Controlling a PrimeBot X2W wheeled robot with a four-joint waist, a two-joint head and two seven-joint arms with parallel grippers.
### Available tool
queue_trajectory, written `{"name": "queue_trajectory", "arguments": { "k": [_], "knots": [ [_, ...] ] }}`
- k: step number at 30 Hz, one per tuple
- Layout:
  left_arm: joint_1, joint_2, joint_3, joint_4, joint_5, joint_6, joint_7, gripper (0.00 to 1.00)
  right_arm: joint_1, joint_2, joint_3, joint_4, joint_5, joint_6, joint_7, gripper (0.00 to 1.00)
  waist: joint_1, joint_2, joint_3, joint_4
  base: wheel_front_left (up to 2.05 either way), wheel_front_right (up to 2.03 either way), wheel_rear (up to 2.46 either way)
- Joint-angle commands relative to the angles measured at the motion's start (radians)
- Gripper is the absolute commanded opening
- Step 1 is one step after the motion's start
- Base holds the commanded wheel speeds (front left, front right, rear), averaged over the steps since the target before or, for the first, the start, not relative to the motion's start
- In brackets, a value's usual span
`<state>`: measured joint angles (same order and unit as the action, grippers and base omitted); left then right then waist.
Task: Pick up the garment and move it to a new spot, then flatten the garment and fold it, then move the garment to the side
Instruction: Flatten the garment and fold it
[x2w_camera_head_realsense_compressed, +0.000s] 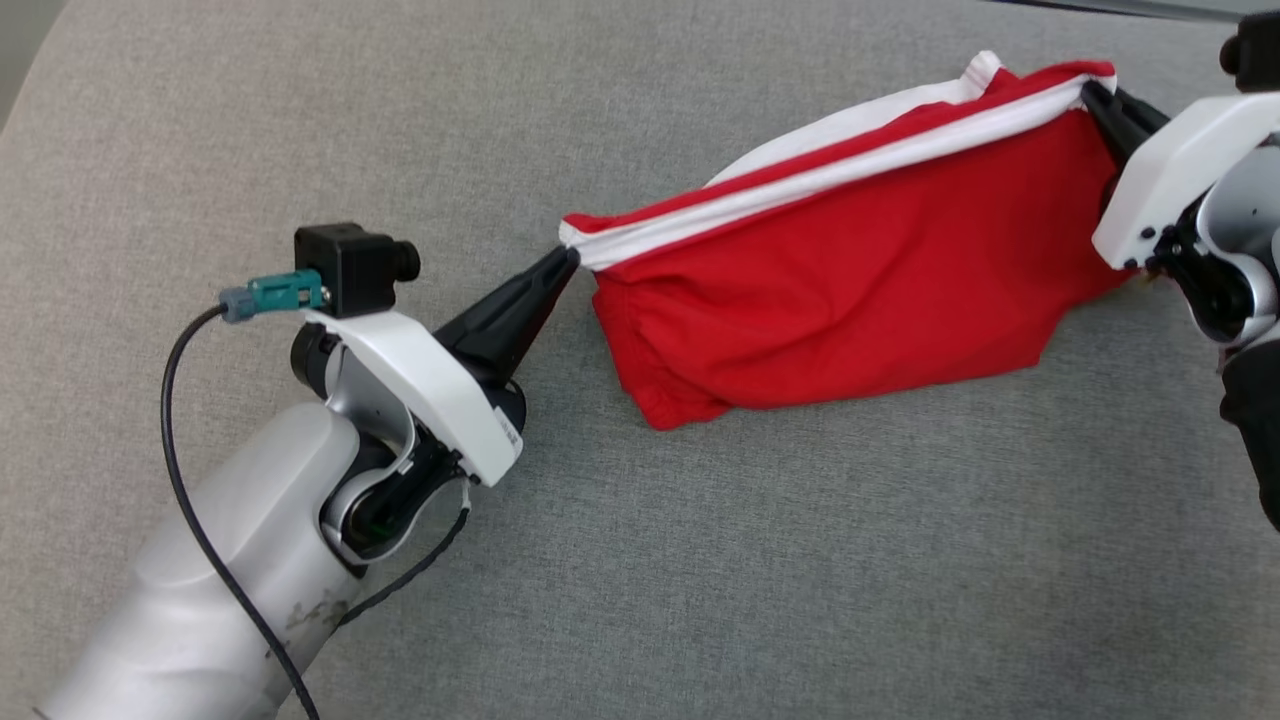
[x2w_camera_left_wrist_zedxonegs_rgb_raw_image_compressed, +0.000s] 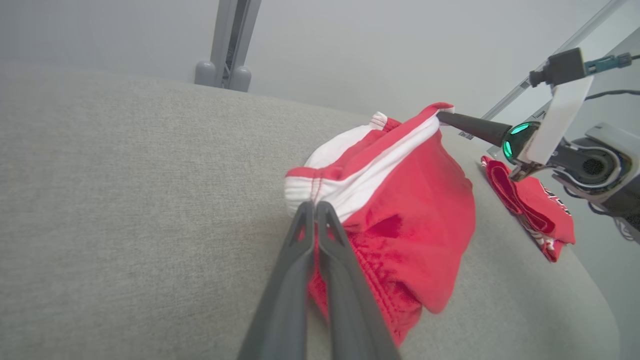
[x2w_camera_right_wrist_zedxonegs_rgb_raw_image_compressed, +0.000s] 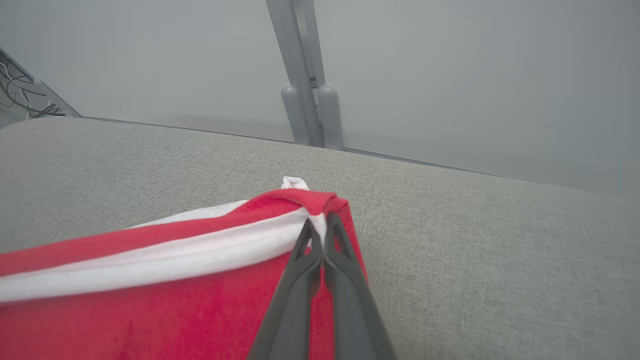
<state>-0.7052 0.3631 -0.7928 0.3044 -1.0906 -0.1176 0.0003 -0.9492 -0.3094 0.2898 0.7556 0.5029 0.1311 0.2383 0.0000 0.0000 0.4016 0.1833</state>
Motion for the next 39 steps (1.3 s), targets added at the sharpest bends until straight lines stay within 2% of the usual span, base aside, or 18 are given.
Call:
{"name": "queue_trajectory", "arguments": {
  "k": [1,5,6,7,9,10,13,14,15,19,23,27,31,32,37,39],
  "knots": [
    [-0.028,-0.005,0.002,0.015,0.007,-0.006,-0.005,0.0,-0.031,-0.003,0.009,0.024,0.004,-0.001,-0.013,0.0,0.0,0.0,0.024,0.014,0.0,0.0,0.0],
    [-0.07,-0.02,-0.006,0.06,0.007,-0.01,-0.008,0.0,-0.095,0.004,0.048,0.096,0.005,-0.001,-0.035,0.0,0.0,0.0,0.047,0.021,0.0,0.0,0.0],
    [-0.078,-0.022,-0.007,0.07,0.007,-0.01,-0.012,0.0,-0.109,0.007,0.057,0.112,0.006,-0.001,-0.043,0.04,0.0,0.0,0.052,0.021,0.0,0.0,0.0],
    [-0.085,-0.026,-0.009,0.08,0.006,-0.012,-0.013,0.0,-0.121,0.009,0.065,0.127,0.008,-0.001,-0.052,0.13,0.0,0.0,0.055,0.021,0.0,0.0,0.0],
    [-0.098,-0.032,-0.012,0.095,0.004,-0.012,-0.022,0.0,-0.144,0.013,0.08,0.151,0.015,-0.001,-0.076,0.57,0.0,0.0,0.06,0.02,0.0,0.0,0.0],
    [-0.103,-0.034,-0.014,0.103,0.003,-0.013,-0.024,0.05,-0.152,0.013,0.088,0.162,0.016,-0.001,-0.091,1.0,0.0,0.0,0.062,0.019,0.0,0.0,0.0],
    [-0.115,-0.035,-0.022,0.122,0.013,-0.013,-0.041,0.38,-0.169,0.023,0.12,0.18,0.024,-0.001,-0.143,1.0,0.0,0.0,0.062,0.015,0.0,0.0,0.0],
    [-0.115,-0.036,-0.023,0.13,0.014,-0.014,-0.048,0.59,-0.173,0.02,0.13,0.179,0.025,-0.001,-0.173,1.0,0.0,0.0,0.061,0.013,0.0,0.0,0.0],
    [-0.115,-0.035,-0.026,0.14,0.02,-0.014,-0.054,1.0,-0.175,0.013,0.138,0.184,0.024,-0.001,-0.199,1.0,0.0,0.0,0.058,0.01,0.0,0.0,0.0],
    [-0.09,-0.044,-0.026,0.17,0.009,-0.014,-0.078,1.0,-0.154,-0.001,0.185,0.199,0.017,-0.001,-0.3,1.0,0.0,0.0,0.035,-0.002,0.0,0.0,0.0],
    [-0.055,-0.035,-0.017,0.187,0.03,0.018,-0.134,1.0,-0.101,0.007,0.21,0.197,0.046,-0.001,-0.395,1.0,0.0,0.0,-0.005,-0.018,0.0,0.0,0.0],
    [0.011,-0.019,-0.018,0.183,0.091,0.098,-0.218,1.0,-0.014,0.014,0.242,0.163,0.089,-0.001,-0.456,1.0,0.0,0.0,-0.062,-0.037,0.0,0.0,0.0],
    [0.102,-0.009,0.007,0.143,0.148,0.191,-0.257,1.0,0.1,0.023,0.259,0.117,0.126,-0.001,-0.491,1.0,0.0,0.0,-0.127,-0.049,0.0,0.0,0.0],
    [0.102,-0.009,0.007,0.143,0.148,0.191,-0.257,1.0,0.1,0.023,0.259,0.117,0.126,-0.001,-0.491,1.0,0.0,0.0,-0.127,-0.049,0.0,0.0,0.0],
    [0.256,-0.009,0.097,0.016,0.258,0.297,-0.265,1.0,0.244,0.036,0.245,0.057,0.15,-0.001,-0.504,1.0,0.0,0.0,-0.208,-0.056,0.0,0.0,0.0],
    [0.331,-0.012,0.133,-0.039,0.307,0.325,-0.265,1.0,0.295,0.041,0.23,0.03,0.153,-0.001,-0.505,1.0,0.0,0.0,-0.237,-0.057,0.0,0.0,0.0]
  ]
}}
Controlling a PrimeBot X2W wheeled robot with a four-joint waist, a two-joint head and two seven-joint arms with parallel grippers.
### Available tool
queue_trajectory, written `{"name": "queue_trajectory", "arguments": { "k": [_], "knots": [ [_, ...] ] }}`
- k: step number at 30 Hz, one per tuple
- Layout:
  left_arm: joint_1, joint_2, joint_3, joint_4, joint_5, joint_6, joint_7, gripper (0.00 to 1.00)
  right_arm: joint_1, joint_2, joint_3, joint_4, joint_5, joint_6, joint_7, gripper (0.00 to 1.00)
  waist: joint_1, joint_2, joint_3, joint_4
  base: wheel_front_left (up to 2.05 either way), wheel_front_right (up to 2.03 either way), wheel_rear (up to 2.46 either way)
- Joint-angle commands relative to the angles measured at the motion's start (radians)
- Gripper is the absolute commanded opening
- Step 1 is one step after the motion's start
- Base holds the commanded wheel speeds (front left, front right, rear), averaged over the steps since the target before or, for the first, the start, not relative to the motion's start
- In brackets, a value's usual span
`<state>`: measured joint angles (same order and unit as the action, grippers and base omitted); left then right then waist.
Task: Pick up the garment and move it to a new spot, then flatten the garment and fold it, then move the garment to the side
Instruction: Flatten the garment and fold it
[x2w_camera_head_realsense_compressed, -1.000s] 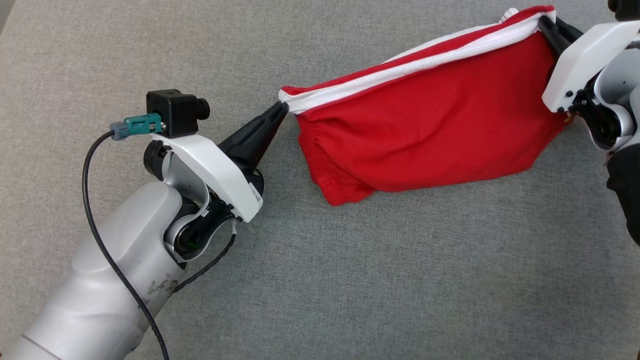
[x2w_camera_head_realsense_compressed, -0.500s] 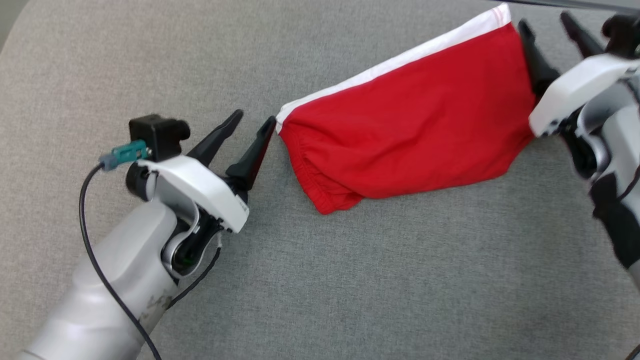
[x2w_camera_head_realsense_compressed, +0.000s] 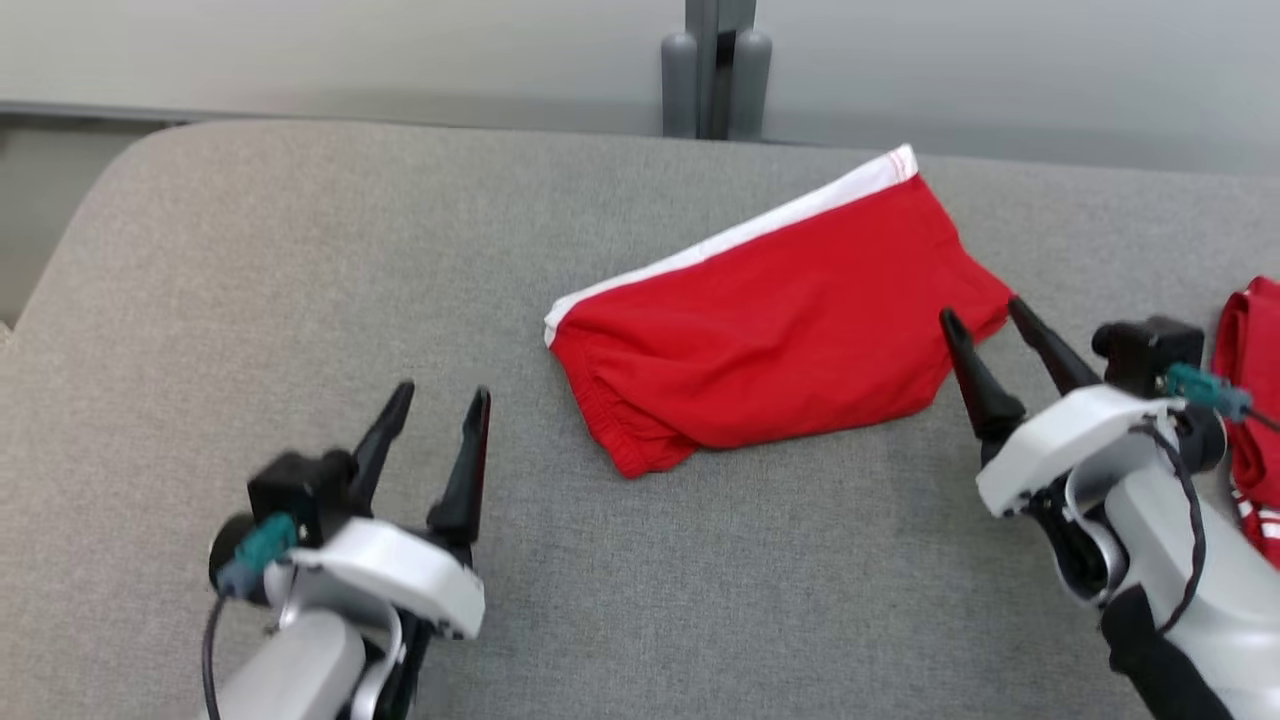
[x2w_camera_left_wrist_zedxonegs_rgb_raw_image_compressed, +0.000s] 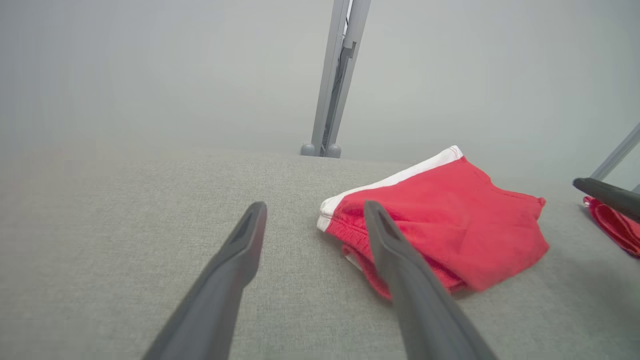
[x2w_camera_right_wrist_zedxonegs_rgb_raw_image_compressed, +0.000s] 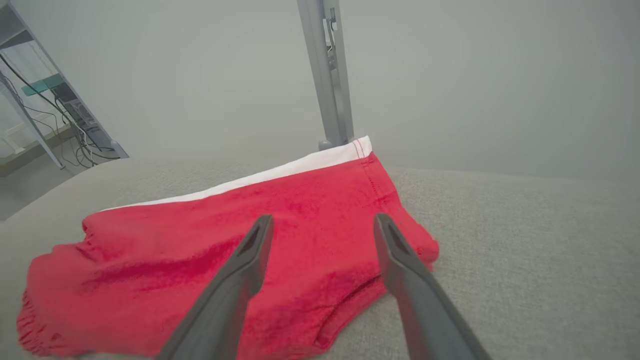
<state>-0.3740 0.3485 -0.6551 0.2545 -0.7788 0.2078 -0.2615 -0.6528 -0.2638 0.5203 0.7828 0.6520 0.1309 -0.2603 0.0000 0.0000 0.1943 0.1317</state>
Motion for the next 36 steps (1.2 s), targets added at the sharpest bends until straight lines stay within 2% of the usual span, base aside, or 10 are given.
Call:
{"name": "queue_trajectory", "arguments": {
  "k": [1,7,13,19,26,29,36],
  "knots": [
    [0.032,0.001,0.012,-0.015,0.025,0.012,-0.003,1.0,0.024,-0.001,-0.014,-0.014,0.006,0.0,-0.006,1.0,0.0,0.0,-0.044,-0.005,0.0,0.0,0.0],
    [0.206,-0.022,0.09,-0.115,0.144,0.073,-0.004,1.0,0.179,0.025,-0.094,-0.09,0.006,0.0,-0.006,1.0,0.0,0.0,-0.123,0.007,0.0,0.0,0.0],
    [0.324,-0.051,0.129,-0.168,0.235,0.09,-0.004,1.0,0.307,0.053,-0.185,-0.144,-0.006,0.0,-0.006,1.0,0.0,0.0,-0.173,0.027,0.0,0.0,0.0],
    [0.397,-0.081,0.142,-0.178,0.284,0.077,-0.004,1.0,0.38,0.073,-0.251,-0.168,-0.019,0.0,-0.006,1.0,0.0,0.0,-0.2,0.043,0.0,0.0,0.0],
    [0.411,-0.105,0.155,-0.17,0.319,0.058,-0.004,1.0,0.391,0.081,-0.301,-0.158,-0.024,0.0,-0.006,1.0,0.0,0.0,-0.2,0.066,0.0,0.0,0.0],
    [0.408,-0.11,0.15,-0.164,0.337,0.044,-0.004,1.0,0.356,0.085,-0.324,-0.139,-0.014,0.0,-0.004,1.0,0.0,0.0,-0.18,0.078,0.0,0.0,0.0],
    [0.362,-0.132,0.147,-0.15,0.361,0.003,-0.004,1.0,0.197,0.083,-0.434,0.002,0.005,0.0,0.031,1.0,0.0,0.0,-0.092,0.114,0.0,0.0,0.0]
  ]
}}
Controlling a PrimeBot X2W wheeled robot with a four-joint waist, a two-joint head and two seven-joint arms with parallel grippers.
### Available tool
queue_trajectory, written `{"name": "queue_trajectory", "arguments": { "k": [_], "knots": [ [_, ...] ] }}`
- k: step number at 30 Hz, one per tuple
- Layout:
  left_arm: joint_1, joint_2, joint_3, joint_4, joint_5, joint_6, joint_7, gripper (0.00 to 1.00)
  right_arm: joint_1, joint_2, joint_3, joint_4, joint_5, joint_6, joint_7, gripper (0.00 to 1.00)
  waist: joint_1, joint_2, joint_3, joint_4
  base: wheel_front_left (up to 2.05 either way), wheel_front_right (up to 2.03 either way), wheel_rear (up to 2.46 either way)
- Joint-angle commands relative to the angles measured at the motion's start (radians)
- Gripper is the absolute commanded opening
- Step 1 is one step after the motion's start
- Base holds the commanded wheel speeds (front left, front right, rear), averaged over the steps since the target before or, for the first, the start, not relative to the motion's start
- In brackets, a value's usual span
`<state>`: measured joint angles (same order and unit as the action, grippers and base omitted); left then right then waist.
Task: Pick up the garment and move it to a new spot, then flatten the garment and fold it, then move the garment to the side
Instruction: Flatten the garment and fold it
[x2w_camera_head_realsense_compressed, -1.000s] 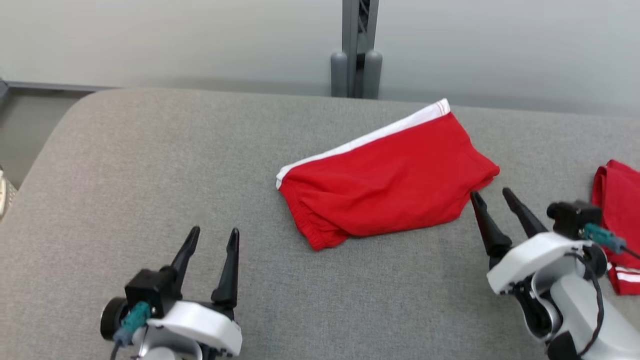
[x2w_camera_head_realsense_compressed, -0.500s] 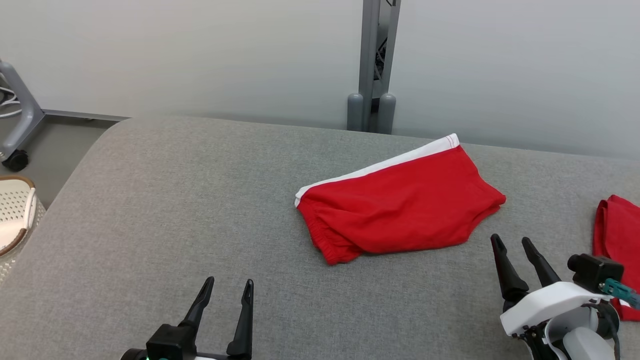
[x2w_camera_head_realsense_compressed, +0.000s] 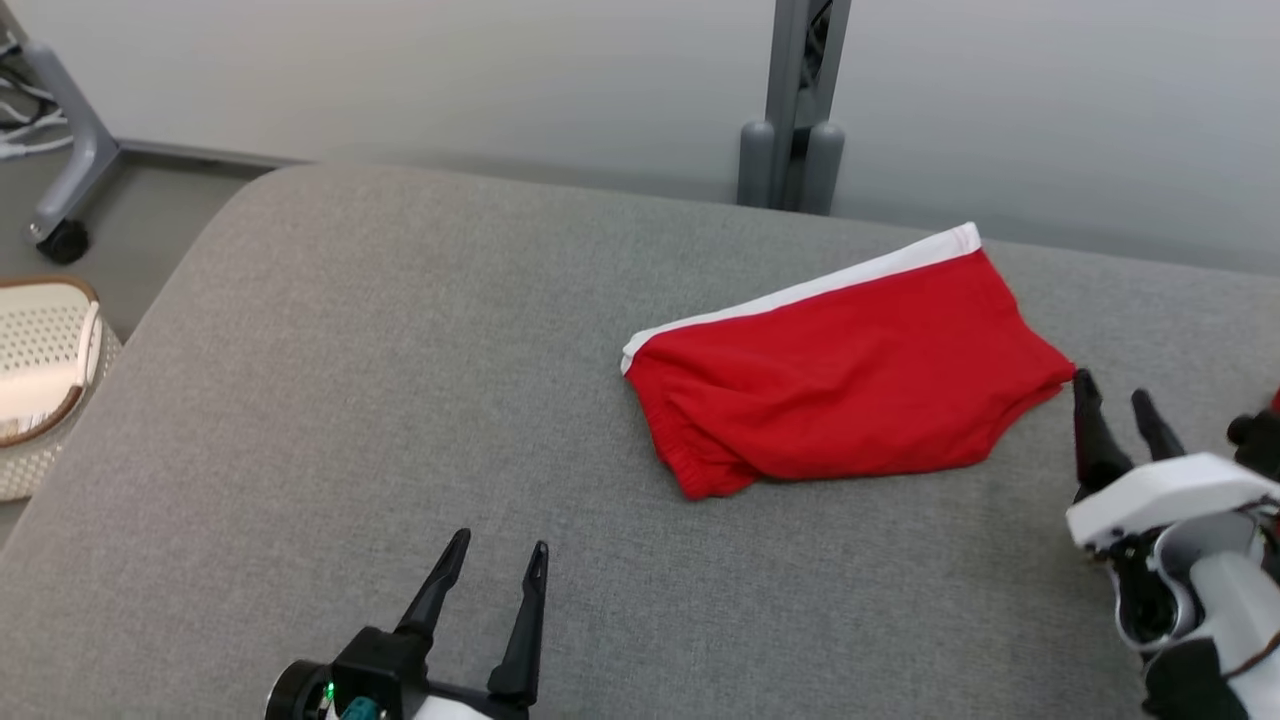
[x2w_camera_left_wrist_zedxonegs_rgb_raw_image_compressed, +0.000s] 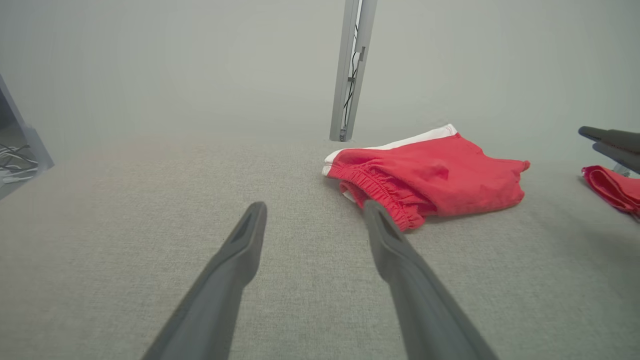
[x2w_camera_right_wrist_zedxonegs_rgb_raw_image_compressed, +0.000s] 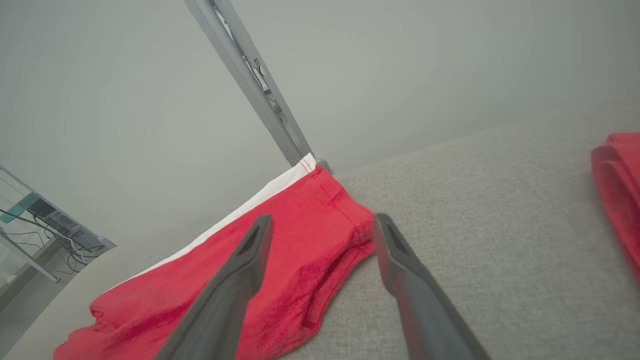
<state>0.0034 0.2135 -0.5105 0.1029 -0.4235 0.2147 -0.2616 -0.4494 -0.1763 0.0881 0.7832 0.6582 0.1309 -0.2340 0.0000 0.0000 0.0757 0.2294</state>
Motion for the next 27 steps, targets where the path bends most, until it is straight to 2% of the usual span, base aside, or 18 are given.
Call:
{"name": "queue_trajectory", "arguments": {
  "k": [1,10,18,20,21,22,27],
  "knots": [
    [-0.022,-0.001,0.002,0.004,0.008,-0.011,-0.004,1.0,-0.035,-0.008,-0.015,0.032,-0.005,0.0,0.012,1.0,0.0,0.0,0.04,0.022,0.0,0.0,0.0],
    [-0.083,-0.043,0.006,0.041,0.038,-0.072,-0.004,1.0,-0.234,-0.051,-0.087,0.301,-0.077,0.0,0.045,1.0,0.0,0.0,0.136,0.07,0.0,0.0,0.0],
    [-0.115,-0.07,0.025,0.067,0.065,-0.113,-0.004,1.0,-0.326,-0.062,-0.094,0.446,-0.116,0.0,0.06,1.0,0.0,0.0,0.188,0.093,0.0,0.0,0.0],
    [-0.123,-0.077,0.031,0.072,0.071,-0.121,-0.004,1.0,-0.333,-0.057,-0.092,0.464,-0.125,0.0,0.061,0.4,0.0,0.0,0.194,0.096,0.0,0.0,0.0],
    [-0.125,-0.079,0.035,0.075,0.074,-0.126,-0.004,1.0,-0.337,-0.053,-0.092,0.471,-0.127,0.0,0.06,0.22,0.0,0.0,0.197,0.096,0.0,0.0,0.0],
    [-0.126,-0.081,0.038,0.077,0.076,-0.127,-0.004,1.0,-0.342,-0.051,-0.092,0.477,-0.131,0.0,0.057,0.0,0.0,0.0,0.199,0.095,0.0,0.0,0.0],
    [-0.13,-0.09,0.057,0.088,0.09,-0.139,-0.004,1.0,-0.354,-0.035,-0.095,0.49,-0.125,0.0,0.043,0.0,0.0,0.0,0.196,0.08,0.0,0.0,0.0]
  ]
}}
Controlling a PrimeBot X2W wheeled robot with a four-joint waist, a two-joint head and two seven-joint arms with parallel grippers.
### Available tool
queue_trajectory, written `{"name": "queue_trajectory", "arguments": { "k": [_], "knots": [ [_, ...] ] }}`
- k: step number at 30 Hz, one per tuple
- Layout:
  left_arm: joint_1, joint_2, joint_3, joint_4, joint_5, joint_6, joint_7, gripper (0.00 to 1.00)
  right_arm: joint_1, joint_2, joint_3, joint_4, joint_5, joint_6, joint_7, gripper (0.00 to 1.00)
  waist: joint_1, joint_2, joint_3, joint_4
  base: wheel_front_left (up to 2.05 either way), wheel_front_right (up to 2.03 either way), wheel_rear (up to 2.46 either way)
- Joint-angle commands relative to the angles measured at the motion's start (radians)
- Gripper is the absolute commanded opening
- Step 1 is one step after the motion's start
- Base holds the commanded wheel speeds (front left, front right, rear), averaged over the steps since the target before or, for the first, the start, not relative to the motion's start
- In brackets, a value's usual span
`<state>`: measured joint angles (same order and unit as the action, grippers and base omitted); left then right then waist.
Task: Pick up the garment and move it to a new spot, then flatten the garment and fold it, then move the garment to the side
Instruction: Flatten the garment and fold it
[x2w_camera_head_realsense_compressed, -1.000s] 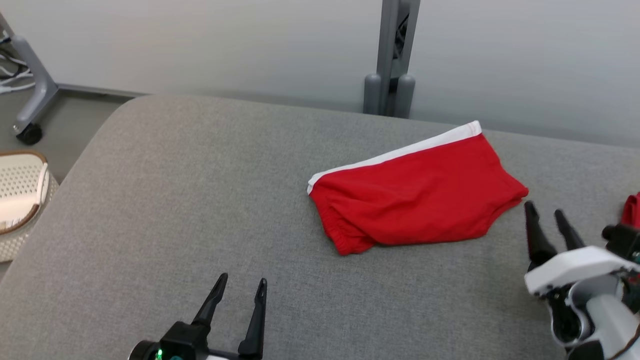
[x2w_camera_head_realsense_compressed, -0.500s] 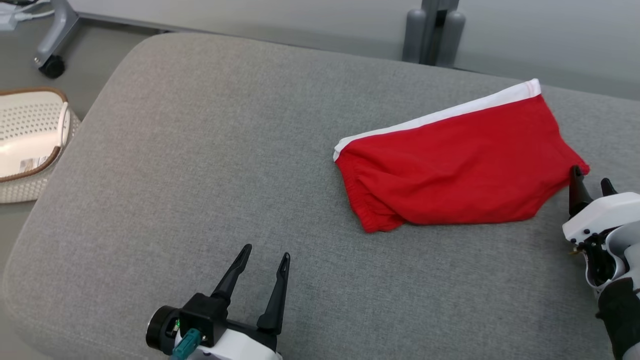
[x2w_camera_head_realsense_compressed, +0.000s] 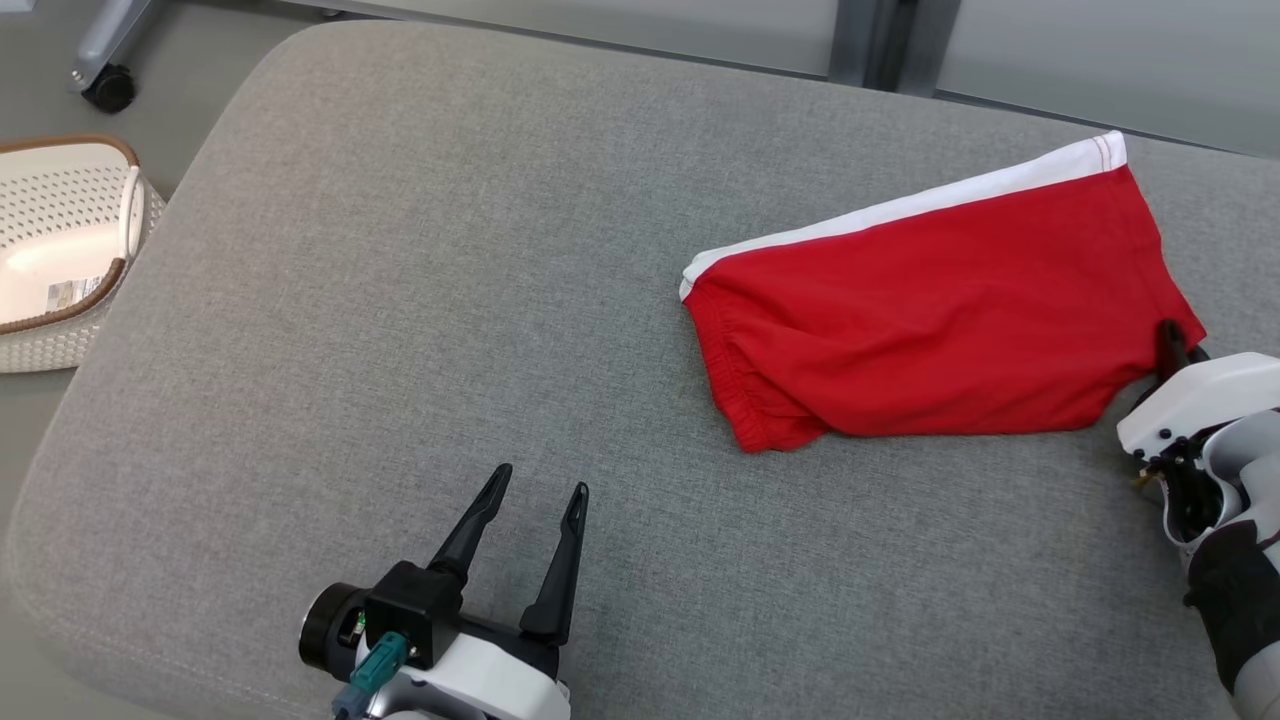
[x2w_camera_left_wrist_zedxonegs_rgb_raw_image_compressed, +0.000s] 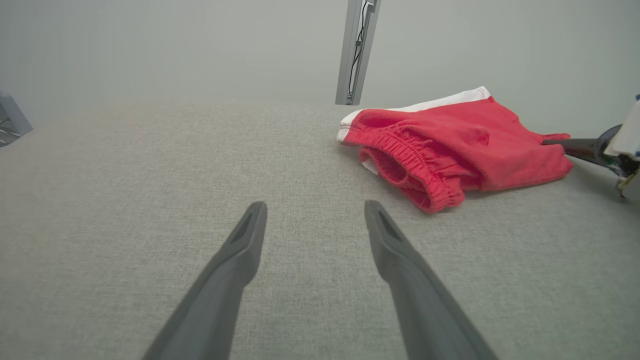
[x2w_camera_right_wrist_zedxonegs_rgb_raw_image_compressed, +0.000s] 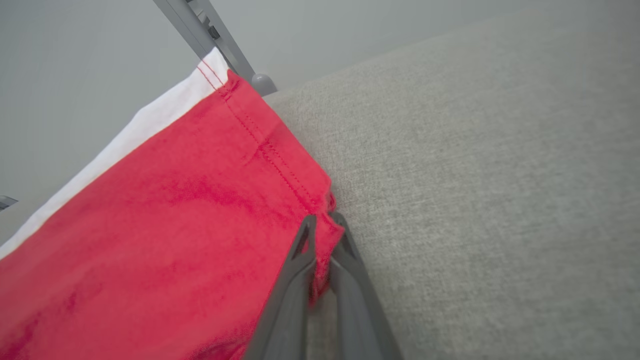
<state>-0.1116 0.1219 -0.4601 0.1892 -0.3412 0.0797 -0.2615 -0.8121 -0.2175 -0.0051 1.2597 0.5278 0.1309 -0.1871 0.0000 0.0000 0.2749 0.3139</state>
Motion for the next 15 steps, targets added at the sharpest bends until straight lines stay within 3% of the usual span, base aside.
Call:
{"name": "queue_trajectory", "arguments": {
  "k": [1,15],
  "knots": [
    [-0.015,0.001,0.009,0.003,0.01,-0.007,-0.004,1.0,0.007,0.009,0.0,0.013,0.006,0.0,-0.01,0.0,0.0,0.0,-0.008,-0.008,0.0,0.0,0.0],
    [0.033,-0.01,0.05,0.013,0.04,-0.015,-0.004,1.0,0.172,0.058,0.078,-0.162,0.05,0.0,-0.079,0.0,0.0,0.0,-0.106,-0.104,0.0,0.0,0.0]
  ]
}}
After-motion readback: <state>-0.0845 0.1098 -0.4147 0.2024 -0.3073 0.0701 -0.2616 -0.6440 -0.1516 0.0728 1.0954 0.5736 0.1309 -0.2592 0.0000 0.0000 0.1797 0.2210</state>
